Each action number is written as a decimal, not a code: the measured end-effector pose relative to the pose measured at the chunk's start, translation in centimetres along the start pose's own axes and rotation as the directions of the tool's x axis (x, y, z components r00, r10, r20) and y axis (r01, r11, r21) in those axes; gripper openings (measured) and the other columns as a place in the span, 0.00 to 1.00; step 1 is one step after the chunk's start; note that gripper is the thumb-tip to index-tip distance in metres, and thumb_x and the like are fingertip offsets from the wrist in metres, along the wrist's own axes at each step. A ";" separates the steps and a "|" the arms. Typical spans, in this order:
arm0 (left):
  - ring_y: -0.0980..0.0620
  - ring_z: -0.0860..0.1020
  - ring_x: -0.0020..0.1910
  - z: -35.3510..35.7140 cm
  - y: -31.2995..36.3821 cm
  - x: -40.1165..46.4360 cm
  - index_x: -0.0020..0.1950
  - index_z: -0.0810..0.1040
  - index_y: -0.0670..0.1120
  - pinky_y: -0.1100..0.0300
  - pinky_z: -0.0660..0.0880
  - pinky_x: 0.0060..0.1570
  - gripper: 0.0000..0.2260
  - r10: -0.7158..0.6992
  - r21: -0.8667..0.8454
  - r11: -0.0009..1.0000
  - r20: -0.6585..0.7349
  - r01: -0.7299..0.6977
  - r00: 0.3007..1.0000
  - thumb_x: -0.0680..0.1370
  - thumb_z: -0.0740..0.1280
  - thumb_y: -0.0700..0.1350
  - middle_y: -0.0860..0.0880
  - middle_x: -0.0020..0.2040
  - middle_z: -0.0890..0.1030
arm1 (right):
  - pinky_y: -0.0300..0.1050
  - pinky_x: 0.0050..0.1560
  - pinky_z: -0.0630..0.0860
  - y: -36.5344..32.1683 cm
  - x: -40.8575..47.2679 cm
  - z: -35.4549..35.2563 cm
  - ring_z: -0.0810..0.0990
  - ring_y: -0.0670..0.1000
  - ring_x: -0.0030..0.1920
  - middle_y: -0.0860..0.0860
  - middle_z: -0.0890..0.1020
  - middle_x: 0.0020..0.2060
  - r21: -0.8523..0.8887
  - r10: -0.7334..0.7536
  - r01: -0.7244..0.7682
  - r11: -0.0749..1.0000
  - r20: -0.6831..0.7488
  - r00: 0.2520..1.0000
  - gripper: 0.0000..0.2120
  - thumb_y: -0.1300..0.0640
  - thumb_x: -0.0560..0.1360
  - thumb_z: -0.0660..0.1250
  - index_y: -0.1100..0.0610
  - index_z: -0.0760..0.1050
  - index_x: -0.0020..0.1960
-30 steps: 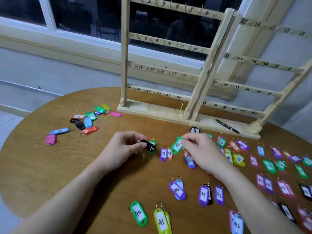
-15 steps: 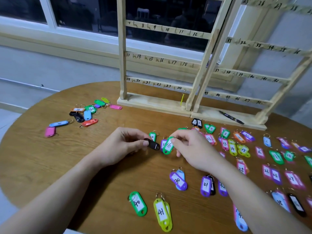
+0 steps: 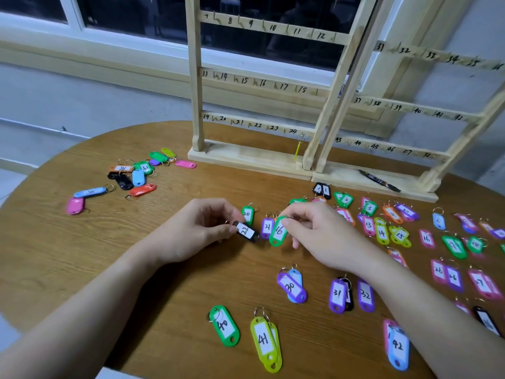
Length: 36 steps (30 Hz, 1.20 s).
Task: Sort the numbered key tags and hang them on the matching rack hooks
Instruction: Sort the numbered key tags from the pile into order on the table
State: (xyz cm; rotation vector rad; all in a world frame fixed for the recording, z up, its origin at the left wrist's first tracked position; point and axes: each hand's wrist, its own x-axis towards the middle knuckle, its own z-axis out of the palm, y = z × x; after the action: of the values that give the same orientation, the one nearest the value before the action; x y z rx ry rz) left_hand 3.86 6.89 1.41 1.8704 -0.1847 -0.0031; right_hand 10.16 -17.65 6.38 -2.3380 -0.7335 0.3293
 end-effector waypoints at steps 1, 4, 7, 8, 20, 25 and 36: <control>0.55 0.77 0.39 0.0 -0.1 0.1 0.54 0.81 0.43 0.64 0.75 0.40 0.08 0.004 -0.023 1.000 -0.006 -0.004 1.000 0.78 0.69 0.33 0.52 0.41 0.81 | 0.50 0.39 0.77 0.2 0.1 0.1 0.78 0.38 0.30 0.51 0.82 0.33 -0.009 -0.004 0.004 1.000 0.003 1.000 0.09 0.53 0.84 0.62 0.48 0.79 0.49; 0.57 0.78 0.39 0.0 0.0 0.1 0.54 0.80 0.43 0.63 0.76 0.39 0.08 -0.010 -0.031 0.999 -0.003 0.010 1.000 0.78 0.69 0.33 0.52 0.41 0.82 | 0.52 0.41 0.78 0.5 0.3 0.3 0.79 0.39 0.30 0.52 0.83 0.33 -0.021 -0.015 0.015 1.000 0.004 1.000 0.08 0.53 0.84 0.62 0.47 0.80 0.49; 0.57 0.77 0.37 -0.1 0.1 0.1 0.52 0.81 0.43 0.64 0.75 0.39 0.05 -0.022 0.011 1.000 0.008 0.022 1.000 0.79 0.69 0.35 0.50 0.40 0.82 | 0.49 0.41 0.78 0.8 0.4 0.4 0.79 0.39 0.30 0.50 0.83 0.32 -0.006 -0.020 0.020 1.000 0.002 1.000 0.08 0.53 0.83 0.63 0.46 0.80 0.50; 0.57 0.77 0.37 -0.1 0.2 0.1 0.52 0.81 0.43 0.64 0.75 0.40 0.04 -0.024 0.019 1.000 0.005 0.024 1.000 0.79 0.69 0.36 0.50 0.40 0.82 | 0.46 0.40 0.77 1.0 0.4 0.4 0.79 0.39 0.31 0.47 0.82 0.31 0.008 -0.020 0.020 1.000 -0.002 1.000 0.08 0.54 0.83 0.64 0.46 0.80 0.50; 0.56 0.78 0.39 0.7 0.9 0.8 0.53 0.86 0.53 0.64 0.75 0.42 0.09 -0.054 0.052 0.997 -0.067 0.058 0.996 0.79 0.70 0.40 0.51 0.41 0.84 | 0.42 0.34 0.76 3.7 -1.8 -3.0 0.82 0.48 0.34 0.43 0.84 0.37 0.110 0.011 0.000 0.994 -0.100 0.995 0.07 0.56 0.79 0.70 0.47 0.78 0.56; 0.59 0.82 0.46 2.2 3.0 2.2 0.54 0.84 0.49 0.62 0.79 0.50 0.09 -0.034 0.097 0.994 -0.072 0.041 0.997 0.79 0.69 0.38 0.52 0.49 0.86 | 0.47 0.35 0.79 5.0 -3.2 -4.8 0.81 0.46 0.30 0.46 0.85 0.35 0.152 0.091 -0.068 0.986 -0.155 0.984 0.03 0.58 0.78 0.72 0.56 0.80 0.50; 0.60 0.82 0.42 5.2 4.6 5.6 0.51 0.84 0.45 0.70 0.75 0.43 0.05 0.016 0.087 0.996 -0.024 -0.014 1.000 0.78 0.70 0.37 0.50 0.44 0.87 | 0.33 0.35 0.72 7.7 -5.2 -6.9 0.81 0.42 0.30 0.40 0.82 0.28 0.161 0.143 -0.112 0.981 -0.196 0.970 0.01 0.59 0.80 0.69 0.55 0.80 0.49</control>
State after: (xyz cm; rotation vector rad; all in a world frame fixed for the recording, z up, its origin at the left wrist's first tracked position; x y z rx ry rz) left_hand 8.33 -0.16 4.73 1.9546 -0.1843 0.0393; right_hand 11.97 -29.10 6.67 -2.2395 -0.4439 0.1853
